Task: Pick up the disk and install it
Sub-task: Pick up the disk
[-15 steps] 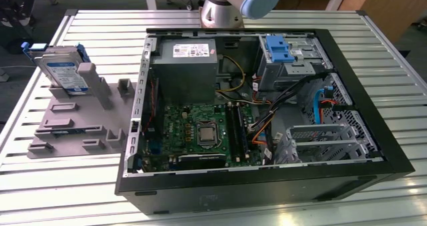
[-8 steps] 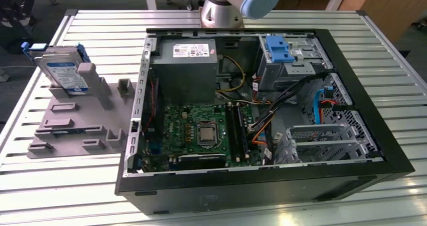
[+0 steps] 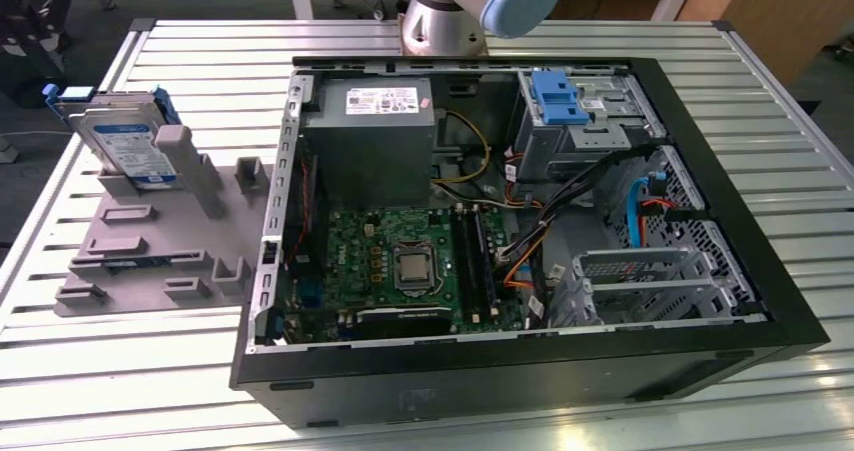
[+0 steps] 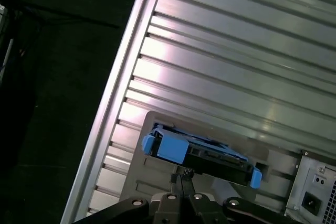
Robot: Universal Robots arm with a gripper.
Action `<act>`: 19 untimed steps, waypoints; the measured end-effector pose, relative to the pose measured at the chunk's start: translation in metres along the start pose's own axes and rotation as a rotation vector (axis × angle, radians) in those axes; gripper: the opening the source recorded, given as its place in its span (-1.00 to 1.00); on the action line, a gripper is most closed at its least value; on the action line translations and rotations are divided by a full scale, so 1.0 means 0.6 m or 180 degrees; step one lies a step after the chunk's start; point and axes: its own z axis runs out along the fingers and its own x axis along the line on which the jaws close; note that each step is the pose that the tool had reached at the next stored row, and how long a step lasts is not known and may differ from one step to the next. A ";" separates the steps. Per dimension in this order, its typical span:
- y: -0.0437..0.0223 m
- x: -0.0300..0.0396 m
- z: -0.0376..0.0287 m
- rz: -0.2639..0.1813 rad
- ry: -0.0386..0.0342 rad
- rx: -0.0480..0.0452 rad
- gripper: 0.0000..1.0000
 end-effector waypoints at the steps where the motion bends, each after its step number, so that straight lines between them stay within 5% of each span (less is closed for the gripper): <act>1: 0.000 0.000 0.000 -0.0044 0.0002 0.0000 -0.79; 19: 0.000 0.000 0.000 -0.0443 0.0020 -0.0003 -0.79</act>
